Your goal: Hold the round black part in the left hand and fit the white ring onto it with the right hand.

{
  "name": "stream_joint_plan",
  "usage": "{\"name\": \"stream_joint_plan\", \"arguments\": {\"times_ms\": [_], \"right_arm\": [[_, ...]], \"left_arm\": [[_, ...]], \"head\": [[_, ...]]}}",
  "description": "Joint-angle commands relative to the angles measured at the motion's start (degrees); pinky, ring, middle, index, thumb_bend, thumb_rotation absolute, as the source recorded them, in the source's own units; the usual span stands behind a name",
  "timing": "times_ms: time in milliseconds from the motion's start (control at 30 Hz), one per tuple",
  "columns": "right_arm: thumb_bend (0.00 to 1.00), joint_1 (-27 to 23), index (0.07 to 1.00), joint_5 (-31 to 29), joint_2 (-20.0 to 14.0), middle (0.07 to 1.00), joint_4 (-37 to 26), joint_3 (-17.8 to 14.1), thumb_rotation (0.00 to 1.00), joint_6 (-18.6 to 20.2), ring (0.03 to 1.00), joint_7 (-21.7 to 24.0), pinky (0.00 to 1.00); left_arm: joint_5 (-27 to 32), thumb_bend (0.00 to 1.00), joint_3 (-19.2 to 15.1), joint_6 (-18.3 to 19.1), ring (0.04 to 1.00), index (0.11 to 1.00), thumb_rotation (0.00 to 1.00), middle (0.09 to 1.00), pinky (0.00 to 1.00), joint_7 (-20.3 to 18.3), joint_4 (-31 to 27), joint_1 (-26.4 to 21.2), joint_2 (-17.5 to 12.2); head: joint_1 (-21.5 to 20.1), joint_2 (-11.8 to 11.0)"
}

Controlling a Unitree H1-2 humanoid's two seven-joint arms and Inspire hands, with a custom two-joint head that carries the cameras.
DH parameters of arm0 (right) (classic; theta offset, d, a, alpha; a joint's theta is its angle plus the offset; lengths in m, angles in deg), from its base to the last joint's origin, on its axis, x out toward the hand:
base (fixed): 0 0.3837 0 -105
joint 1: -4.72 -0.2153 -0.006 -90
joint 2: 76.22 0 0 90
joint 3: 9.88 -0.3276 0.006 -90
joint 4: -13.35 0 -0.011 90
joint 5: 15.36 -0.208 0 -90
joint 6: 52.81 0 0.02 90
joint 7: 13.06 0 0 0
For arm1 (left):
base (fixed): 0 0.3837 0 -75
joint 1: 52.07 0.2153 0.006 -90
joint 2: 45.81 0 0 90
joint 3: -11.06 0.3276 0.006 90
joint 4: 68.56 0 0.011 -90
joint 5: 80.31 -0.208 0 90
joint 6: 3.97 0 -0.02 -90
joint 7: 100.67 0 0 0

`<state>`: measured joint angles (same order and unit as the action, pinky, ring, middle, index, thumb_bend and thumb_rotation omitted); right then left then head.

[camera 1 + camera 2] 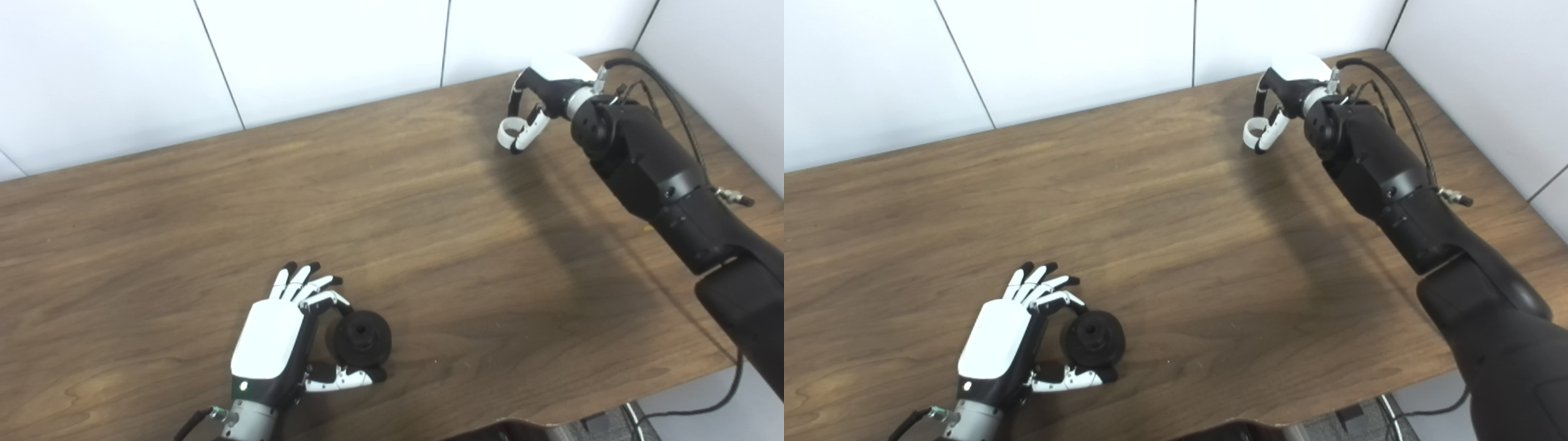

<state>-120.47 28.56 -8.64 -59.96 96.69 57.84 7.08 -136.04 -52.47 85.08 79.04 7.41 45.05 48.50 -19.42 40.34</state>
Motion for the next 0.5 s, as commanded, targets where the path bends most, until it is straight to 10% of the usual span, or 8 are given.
{"name": "stream_joint_plan", "arguments": {"times_ms": [0,467], "right_arm": [[0.52,-2.0,0.487,0.1,-1.7,0.875,-1.6,-1.1,0.13,-1.5,0.981,-2.0,0.97],[0.52,-0.9,0.486,0.3,-2.3,0.868,-4.3,-1.6,0.13,-2.6,0.979,-0.8,0.97]], "left_arm": [[-1.3,0.52,-0.1,1.0,0.929,0.484,0.05,0.811,1.0,-1.9,0.0,1.3,-0.9],[-1.7,0.52,0.2,1.0,0.924,0.484,0.05,0.809,1.0,-2.0,0.0,1.2,-0.7]], "head": [[-0.1,0.1],[0.6,0.3]]}}
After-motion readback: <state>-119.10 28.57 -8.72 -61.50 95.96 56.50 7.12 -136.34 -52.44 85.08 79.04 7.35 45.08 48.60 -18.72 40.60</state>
